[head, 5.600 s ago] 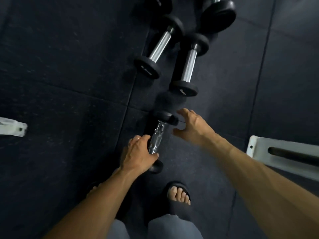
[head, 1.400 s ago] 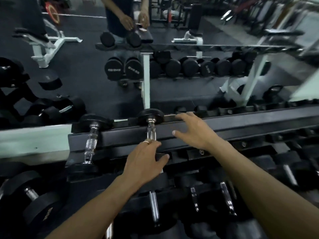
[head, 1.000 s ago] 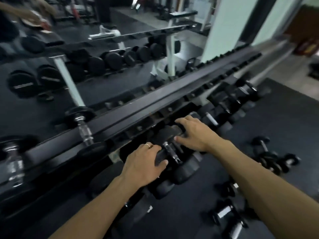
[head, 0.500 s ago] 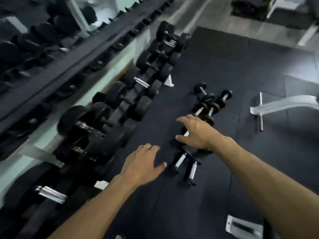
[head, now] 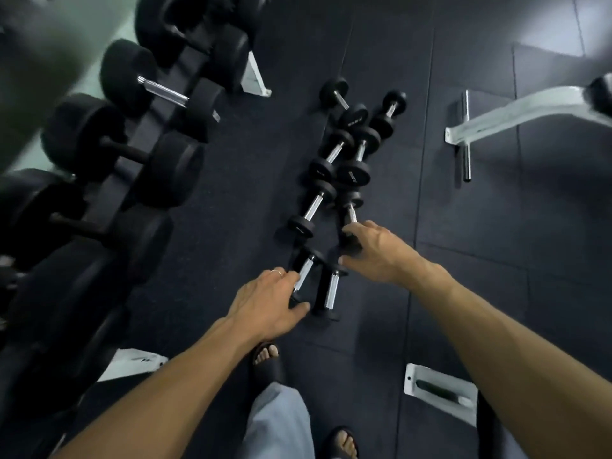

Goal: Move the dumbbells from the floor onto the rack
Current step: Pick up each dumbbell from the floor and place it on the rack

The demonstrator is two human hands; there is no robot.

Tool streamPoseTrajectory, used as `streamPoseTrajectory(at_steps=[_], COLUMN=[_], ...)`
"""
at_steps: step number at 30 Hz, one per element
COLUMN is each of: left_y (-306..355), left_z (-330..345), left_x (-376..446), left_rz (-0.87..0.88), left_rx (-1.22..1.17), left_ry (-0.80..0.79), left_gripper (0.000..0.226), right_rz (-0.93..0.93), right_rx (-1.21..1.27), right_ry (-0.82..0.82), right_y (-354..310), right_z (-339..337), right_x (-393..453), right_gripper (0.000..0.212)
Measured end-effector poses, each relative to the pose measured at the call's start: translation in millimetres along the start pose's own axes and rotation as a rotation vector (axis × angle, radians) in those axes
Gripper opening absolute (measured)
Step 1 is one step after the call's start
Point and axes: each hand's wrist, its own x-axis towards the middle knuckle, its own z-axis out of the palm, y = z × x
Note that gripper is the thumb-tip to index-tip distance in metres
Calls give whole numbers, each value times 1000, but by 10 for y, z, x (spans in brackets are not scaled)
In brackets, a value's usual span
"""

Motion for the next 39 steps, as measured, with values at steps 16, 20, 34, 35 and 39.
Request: streamPoseTrajectory(at_steps=[16,20,34,35,39], left_y=[-1527,-1742,-1862,-1865,-1833], left_z=[2572,3277,3801,3779,3564], left_x=[2843,3224,3592,3574,3439], left_rz=[-98,-144,-284,-284,-258], left_rx=[-51,-100,-278,-290,-340], left_ry=[-150,-137,-113,-111,-115], left_gripper=[57,57,50,48,40], right_rz=[76,37,-18,-11,3], right_rx=[103,134,168,174,204], right_ry=[-62,-16,117,119,143], right_y=[1484,1823,2083,2061,1941], right_z=[2579,3135,3621,3612,3407], right_x=[2979,3468,3859,3840,3696], right_gripper=[66,51,37,38,32])
